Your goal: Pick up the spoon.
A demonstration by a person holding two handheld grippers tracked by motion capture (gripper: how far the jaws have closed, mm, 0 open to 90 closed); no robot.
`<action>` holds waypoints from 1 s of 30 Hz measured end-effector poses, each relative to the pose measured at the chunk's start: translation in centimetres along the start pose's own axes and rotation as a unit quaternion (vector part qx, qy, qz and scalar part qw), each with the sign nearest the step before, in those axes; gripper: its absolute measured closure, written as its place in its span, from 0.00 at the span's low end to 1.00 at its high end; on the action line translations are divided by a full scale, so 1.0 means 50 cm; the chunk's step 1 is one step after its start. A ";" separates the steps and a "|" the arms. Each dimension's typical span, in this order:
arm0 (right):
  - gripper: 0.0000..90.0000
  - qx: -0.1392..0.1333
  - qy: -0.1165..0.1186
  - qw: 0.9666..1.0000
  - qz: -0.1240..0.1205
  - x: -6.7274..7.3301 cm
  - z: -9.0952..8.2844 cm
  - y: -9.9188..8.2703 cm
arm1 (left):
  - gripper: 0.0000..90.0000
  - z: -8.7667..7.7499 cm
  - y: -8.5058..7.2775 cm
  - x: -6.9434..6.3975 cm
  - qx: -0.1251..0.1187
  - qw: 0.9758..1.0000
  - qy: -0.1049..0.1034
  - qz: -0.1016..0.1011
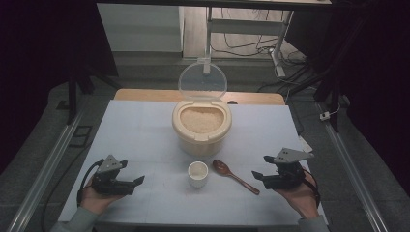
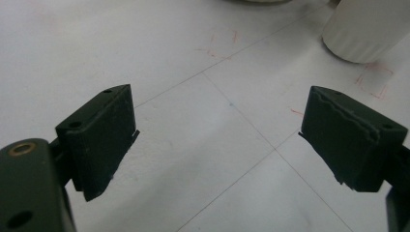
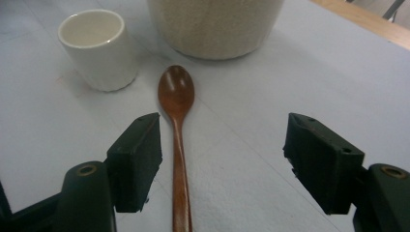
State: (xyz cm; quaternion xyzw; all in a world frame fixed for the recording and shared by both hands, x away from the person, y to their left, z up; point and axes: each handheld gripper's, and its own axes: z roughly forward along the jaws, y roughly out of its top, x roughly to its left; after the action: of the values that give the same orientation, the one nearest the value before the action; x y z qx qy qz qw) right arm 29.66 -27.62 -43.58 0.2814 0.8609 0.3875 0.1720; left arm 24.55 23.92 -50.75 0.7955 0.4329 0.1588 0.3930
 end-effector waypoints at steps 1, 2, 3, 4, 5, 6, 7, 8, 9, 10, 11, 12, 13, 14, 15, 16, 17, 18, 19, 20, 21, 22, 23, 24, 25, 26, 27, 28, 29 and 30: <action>0.33 0.006 0.002 1.000 0.000 0.001 0.003 0.007 | 0.13 0.001 0.000 0.000 0.001 1.000 0.000 0.000; 0.33 0.011 0.003 1.000 0.001 0.002 0.006 0.014 | 0.13 0.001 0.000 0.000 0.001 1.000 0.000 0.000; 0.33 0.016 0.005 1.000 0.003 0.004 0.009 0.022 | 0.13 0.003 0.000 0.000 0.002 1.000 0.001 0.001; 0.33 0.016 0.005 1.000 0.003 0.004 0.009 0.022 | 0.13 0.003 0.000 0.000 0.002 1.000 0.001 0.001; 0.34 0.026 0.010 1.000 0.002 0.007 0.013 0.037 | 0.13 0.004 0.000 0.000 0.004 1.000 0.000 0.003; 0.34 0.028 0.012 1.000 0.002 0.009 0.015 0.044 | 0.13 0.005 0.000 -0.001 0.006 1.000 -0.001 0.005; 0.35 0.034 0.014 0.999 -0.001 0.011 0.016 0.052 | 0.13 0.005 0.000 -0.001 0.006 1.000 -0.001 0.005; 0.35 0.038 0.018 0.999 -0.001 0.014 0.018 0.059 | 0.13 0.005 0.000 -0.001 0.007 1.000 -0.001 0.006; 0.35 0.042 0.021 0.999 -0.001 0.016 0.021 0.066 | 0.13 0.005 0.000 -0.001 0.007 1.000 -0.002 0.006; 0.36 0.047 0.024 0.999 -0.001 0.020 0.023 0.072 | 0.13 0.006 -0.001 -0.002 0.007 1.000 -0.002 0.005; 0.36 0.053 0.028 0.998 -0.002 0.023 0.027 0.077 | 0.13 0.007 -0.001 -0.002 0.008 1.000 -0.003 0.006; 0.36 0.062 0.032 0.998 -0.003 0.026 0.031 0.081 | 0.13 0.007 -0.001 -0.002 0.009 1.000 -0.002 0.007; 0.36 0.073 0.033 0.997 -0.004 0.030 0.035 0.085 | 0.13 0.007 -0.001 -0.002 0.009 1.000 -0.002 0.007; 0.36 0.073 0.033 0.997 -0.004 0.030 0.035 0.085 | 0.13 0.008 -0.001 -0.002 0.010 1.000 -0.003 0.007; 0.36 0.083 0.040 0.996 -0.008 0.033 0.048 0.089 | 0.13 0.009 -0.001 -0.002 0.011 1.000 -0.002 0.007; 0.36 0.090 0.039 0.995 -0.008 0.036 0.053 0.091 | 0.13 0.010 -0.001 -0.003 0.012 1.000 -0.002 0.007; 0.36 0.095 0.042 0.995 -0.006 0.038 0.057 0.091 | 0.13 0.010 -0.002 -0.003 0.012 1.000 -0.002 0.008; 0.37 0.097 0.046 0.994 -0.004 0.040 0.061 0.091 | 0.13 0.010 -0.002 -0.003 0.013 1.000 -0.003 0.007; 0.37 0.101 0.051 0.994 -0.003 0.040 0.065 0.090 | 0.13 0.011 -0.002 -0.003 0.013 1.000 -0.003 0.007; 0.37 0.107 0.053 0.993 -0.004 0.042 0.069 0.089 | 0.13 0.011 -0.002 -0.003 0.013 1.000 -0.003 0.007; 0.37 0.113 0.054 0.992 -0.006 0.042 0.071 0.087 | 0.13 0.013 -0.003 -0.004 0.015 1.000 -0.003 0.008; 0.37 0.119 0.053 0.991 -0.005 0.043 0.073 0.086 | 0.13 0.013 -0.003 -0.004 0.015 1.000 -0.003 0.008; 0.38 0.126 0.056 0.990 -0.005 0.044 0.075 0.084 | 0.13 0.015 -0.004 -0.004 0.017 1.000 -0.003 0.010; 0.38 0.133 0.060 0.989 -0.006 0.046 0.078 0.081 | 0.13 0.015 -0.004 -0.004 0.017 1.000 -0.003 0.011; 0.38 0.144 0.061 0.988 -0.006 0.048 0.081 0.078 | 0.13 0.015 -0.004 -0.004 0.017 1.000 -0.003 0.011; 0.38 0.152 0.058 0.987 -0.008 0.049 0.084 0.074 | 0.13 0.016 -0.004 -0.004 0.019 1.000 -0.003 0.012; 0.38 0.163 0.056 0.985 -0.009 0.049 0.087 0.070 | 0.13 0.017 -0.004 -0.005 0.020 1.000 -0.003 0.012; 0.38 0.171 0.055 0.984 -0.008 0.048 0.090 0.066 | 0.13 0.017 -0.004 -0.005 0.020 1.000 -0.003 0.012; 0.38 0.176 0.054 0.983 -0.007 0.047 0.094 0.062 | 0.13 0.017 -0.004 -0.005 0.020 1.000 -0.003 0.012; 0.39 0.181 0.053 0.982 -0.004 0.045 0.098 0.058 | 0.13 0.016 -0.004 -0.005 0.019 1.000 -0.003 0.012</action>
State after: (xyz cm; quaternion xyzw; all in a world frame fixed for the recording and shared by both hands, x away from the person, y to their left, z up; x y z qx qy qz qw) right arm 31.42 -21.87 -44.66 0.2833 0.9257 0.2394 0.0740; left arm 24.76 23.36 -51.42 0.8086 0.4253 0.1529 0.3769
